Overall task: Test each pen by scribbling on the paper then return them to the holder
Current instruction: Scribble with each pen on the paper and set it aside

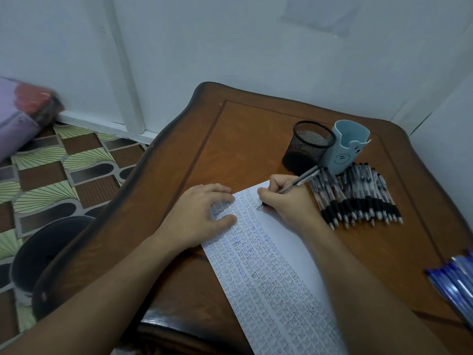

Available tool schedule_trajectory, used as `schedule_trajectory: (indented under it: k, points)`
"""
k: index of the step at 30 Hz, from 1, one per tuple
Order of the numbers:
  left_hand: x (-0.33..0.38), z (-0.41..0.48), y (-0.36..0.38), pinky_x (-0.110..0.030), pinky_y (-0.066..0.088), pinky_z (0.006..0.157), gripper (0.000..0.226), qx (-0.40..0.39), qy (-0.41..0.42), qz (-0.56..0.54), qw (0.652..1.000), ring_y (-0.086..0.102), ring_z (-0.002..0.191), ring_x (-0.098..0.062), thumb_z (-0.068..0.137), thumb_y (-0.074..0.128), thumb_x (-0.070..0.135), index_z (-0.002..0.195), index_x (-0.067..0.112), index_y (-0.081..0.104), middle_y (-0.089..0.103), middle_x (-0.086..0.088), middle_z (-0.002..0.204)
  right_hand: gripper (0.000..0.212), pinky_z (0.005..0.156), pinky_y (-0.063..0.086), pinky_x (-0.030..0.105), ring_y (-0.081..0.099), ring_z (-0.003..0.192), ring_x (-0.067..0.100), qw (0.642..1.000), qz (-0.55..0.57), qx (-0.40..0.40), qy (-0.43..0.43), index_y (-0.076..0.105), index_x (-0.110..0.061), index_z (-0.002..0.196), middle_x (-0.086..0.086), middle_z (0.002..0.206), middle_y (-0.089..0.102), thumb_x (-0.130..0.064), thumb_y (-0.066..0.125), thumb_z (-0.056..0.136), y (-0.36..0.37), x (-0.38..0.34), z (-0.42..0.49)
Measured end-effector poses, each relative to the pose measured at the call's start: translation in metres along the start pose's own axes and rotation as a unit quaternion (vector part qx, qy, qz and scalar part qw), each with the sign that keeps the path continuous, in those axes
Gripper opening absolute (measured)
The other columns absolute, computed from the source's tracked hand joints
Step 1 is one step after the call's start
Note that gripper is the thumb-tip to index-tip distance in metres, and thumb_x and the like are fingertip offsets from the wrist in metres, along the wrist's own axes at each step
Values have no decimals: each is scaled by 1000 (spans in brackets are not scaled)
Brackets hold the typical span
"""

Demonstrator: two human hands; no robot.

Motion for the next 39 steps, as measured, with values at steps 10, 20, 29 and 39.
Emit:
schedule_trajectory:
  k: [10,20,29,39]
  points:
    - [0,1,1,-24,28,100,72,-1,-2,-6,1000,39,110,11,66,43,70,118,27,69,57,18,128,47,50,47,22,38,52,10,1000,-11,-13,-11,33,-11,57,4,55,28,15,61,84,2,-1,1]
    - [0,1,2,-26,30,100,71,-12,-4,-6,1000,42,111,7,67,43,69,117,27,69,54,21,126,41,51,49,22,42,59,16,1000,-5,-10,-7,34,-6,57,8,62,29,15,58,83,0,-2,1]
    - [0,0,2,-29,34,99,67,-9,2,-9,1000,45,111,5,69,46,68,116,26,70,57,17,127,49,51,47,23,40,52,11,1000,-5,-8,-13,30,-15,55,0,55,28,14,56,84,-1,-1,3]
    - [-1,1,3,-31,36,102,68,-14,-1,-9,1000,49,116,0,69,46,68,116,26,69,58,16,126,55,48,44,23,41,50,9,1000,-9,-17,-9,31,-20,50,-3,52,28,16,56,82,1,0,4]
Point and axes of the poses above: each hand's wrist, its own z-axis towards the middle knuckle, its own y-axis out of the palm, x = y × z, the point moved 6 cm from there along z, towards the middle knuckle
